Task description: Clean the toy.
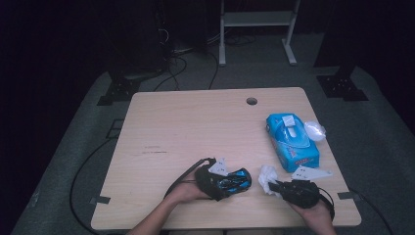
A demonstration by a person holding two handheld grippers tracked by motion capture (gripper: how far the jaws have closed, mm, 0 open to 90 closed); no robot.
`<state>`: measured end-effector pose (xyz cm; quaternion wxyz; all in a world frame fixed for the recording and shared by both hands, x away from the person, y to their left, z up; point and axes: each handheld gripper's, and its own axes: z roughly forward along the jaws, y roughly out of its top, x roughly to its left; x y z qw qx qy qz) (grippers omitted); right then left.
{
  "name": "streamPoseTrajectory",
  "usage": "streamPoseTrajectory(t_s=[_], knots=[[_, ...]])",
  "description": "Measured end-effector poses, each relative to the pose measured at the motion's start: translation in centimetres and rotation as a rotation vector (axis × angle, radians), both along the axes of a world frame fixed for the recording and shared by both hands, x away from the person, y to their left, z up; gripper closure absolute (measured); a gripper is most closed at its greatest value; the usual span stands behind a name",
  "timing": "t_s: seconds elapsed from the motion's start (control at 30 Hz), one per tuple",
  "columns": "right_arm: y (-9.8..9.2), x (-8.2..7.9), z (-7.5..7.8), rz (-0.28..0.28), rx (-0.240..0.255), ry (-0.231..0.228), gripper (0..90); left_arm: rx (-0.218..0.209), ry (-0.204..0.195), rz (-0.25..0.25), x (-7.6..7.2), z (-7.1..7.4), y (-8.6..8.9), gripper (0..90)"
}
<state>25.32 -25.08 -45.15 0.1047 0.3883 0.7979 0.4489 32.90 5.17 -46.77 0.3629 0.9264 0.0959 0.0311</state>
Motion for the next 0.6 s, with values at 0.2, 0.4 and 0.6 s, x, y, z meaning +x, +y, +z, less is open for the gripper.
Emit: streamPoseTrajectory(t_s=[0.2,0.4,0.6], knots=[[-0.8,0.0,-0.1,-0.014,-0.014,0.001,82.5,0.012,-0.03,-0.002,0.8,0.8,-0.5,26.5],[-1.9,0.1,-0.4,-0.032,-0.042,-0.002,82.4,0.027,-0.049,0.018,2.4,1.3,-0.5,26.4],[-2.5,0.4,-1.1,-0.044,-0.067,0.011,82.2,0.03,-0.065,0.057,4.1,1.8,-0.2,26.5]])
